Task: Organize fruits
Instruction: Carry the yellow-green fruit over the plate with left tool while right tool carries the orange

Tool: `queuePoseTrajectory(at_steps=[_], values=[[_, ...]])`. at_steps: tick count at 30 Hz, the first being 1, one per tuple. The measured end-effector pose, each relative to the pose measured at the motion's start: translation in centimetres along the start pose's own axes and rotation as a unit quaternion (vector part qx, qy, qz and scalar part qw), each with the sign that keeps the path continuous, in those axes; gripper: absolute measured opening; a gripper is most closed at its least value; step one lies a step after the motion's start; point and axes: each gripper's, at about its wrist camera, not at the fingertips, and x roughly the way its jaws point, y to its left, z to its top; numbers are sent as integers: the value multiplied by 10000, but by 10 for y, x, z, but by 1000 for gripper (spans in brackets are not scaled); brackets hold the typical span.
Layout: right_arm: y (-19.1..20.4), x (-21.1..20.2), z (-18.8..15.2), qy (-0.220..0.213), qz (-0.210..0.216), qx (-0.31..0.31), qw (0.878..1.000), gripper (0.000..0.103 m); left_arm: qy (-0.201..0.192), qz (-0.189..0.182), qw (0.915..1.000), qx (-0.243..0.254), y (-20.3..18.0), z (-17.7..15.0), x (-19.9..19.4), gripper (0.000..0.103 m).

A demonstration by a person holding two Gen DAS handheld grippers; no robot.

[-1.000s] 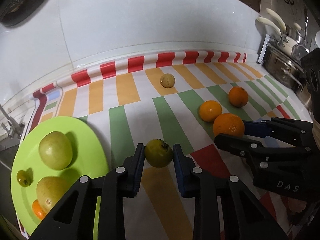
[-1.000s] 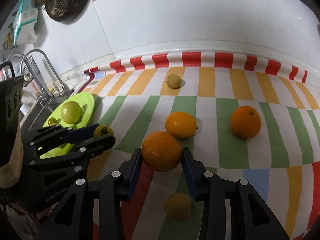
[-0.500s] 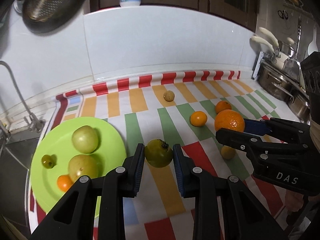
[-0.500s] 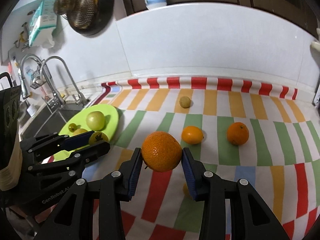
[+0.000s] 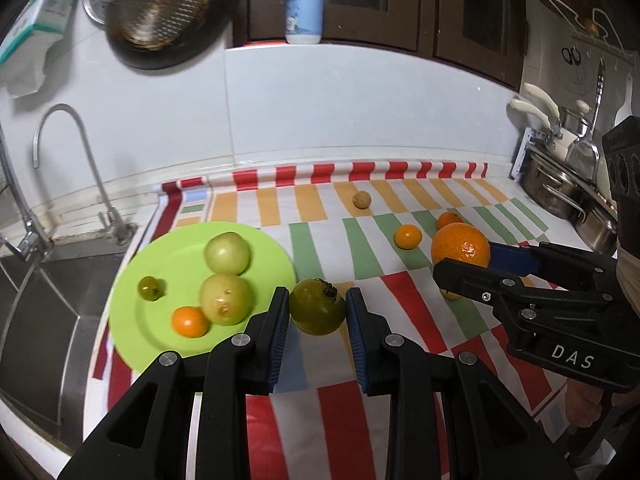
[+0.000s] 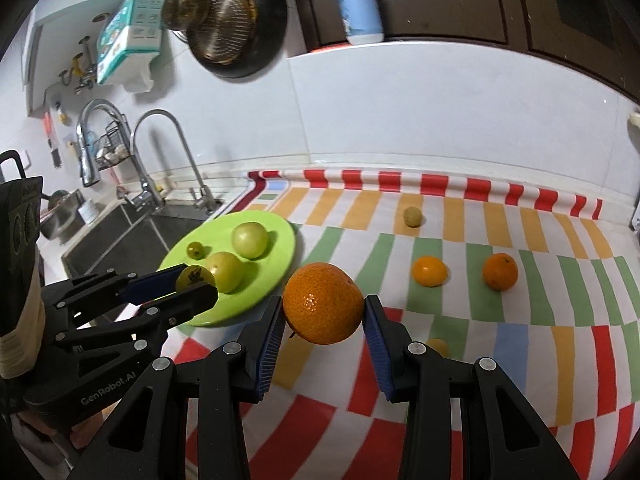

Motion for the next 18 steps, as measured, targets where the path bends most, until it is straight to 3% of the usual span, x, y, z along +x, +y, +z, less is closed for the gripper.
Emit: queuePoseTrajectory(at_steps=[18], values=[[74, 4, 15, -249, 302, -352, 9986, 41, -342, 372, 9986, -132, 62, -5, -44, 29]])
